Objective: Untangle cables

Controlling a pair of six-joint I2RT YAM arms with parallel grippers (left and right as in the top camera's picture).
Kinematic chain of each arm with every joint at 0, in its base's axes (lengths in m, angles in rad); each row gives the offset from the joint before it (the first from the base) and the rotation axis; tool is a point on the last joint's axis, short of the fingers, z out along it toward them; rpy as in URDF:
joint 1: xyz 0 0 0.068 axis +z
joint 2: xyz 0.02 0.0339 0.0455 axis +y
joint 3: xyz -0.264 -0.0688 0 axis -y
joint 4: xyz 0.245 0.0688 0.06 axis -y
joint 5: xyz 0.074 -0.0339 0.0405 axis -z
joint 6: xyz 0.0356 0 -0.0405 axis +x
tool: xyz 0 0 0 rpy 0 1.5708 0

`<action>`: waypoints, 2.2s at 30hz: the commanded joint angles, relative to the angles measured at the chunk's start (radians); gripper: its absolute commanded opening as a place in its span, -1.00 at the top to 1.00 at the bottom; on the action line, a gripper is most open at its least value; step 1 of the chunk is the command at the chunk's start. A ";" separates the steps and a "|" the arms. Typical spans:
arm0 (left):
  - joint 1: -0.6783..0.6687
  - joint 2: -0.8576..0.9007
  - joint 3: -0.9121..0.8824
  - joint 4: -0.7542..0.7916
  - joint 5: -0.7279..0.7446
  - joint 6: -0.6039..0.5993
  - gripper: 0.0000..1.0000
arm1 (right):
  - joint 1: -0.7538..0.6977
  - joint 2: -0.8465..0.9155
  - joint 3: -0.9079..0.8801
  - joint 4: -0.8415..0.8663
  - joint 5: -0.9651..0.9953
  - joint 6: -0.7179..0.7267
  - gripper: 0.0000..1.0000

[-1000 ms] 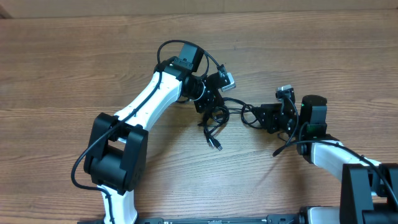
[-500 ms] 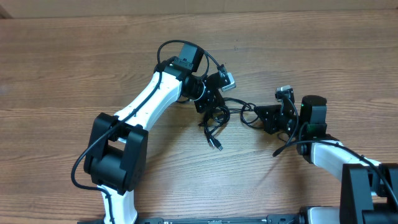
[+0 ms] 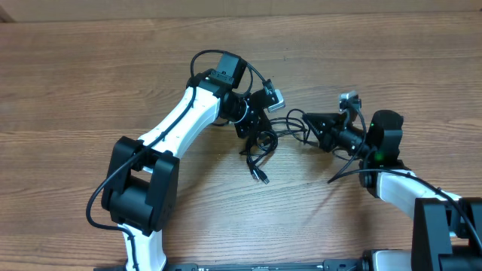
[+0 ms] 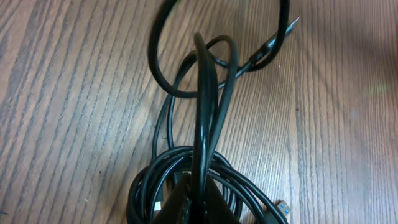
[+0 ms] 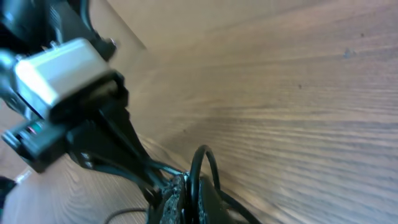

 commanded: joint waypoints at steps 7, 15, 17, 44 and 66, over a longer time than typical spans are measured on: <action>0.002 -0.010 -0.001 -0.017 0.034 0.004 0.91 | 0.003 0.008 0.014 0.195 -0.018 0.246 0.93; -0.020 -0.010 -0.001 -0.016 0.040 0.004 0.91 | 0.003 0.008 0.014 0.249 0.068 0.369 0.92; -0.028 -0.010 -0.001 -0.017 0.040 0.004 0.92 | 0.003 0.008 0.014 0.249 0.121 0.426 0.93; -0.047 -0.010 -0.002 -0.052 0.031 0.004 0.92 | 0.004 0.008 0.014 0.325 0.471 1.000 0.93; -0.057 -0.005 -0.002 0.276 0.139 -0.409 0.92 | 0.039 0.008 0.014 0.349 0.424 0.647 0.92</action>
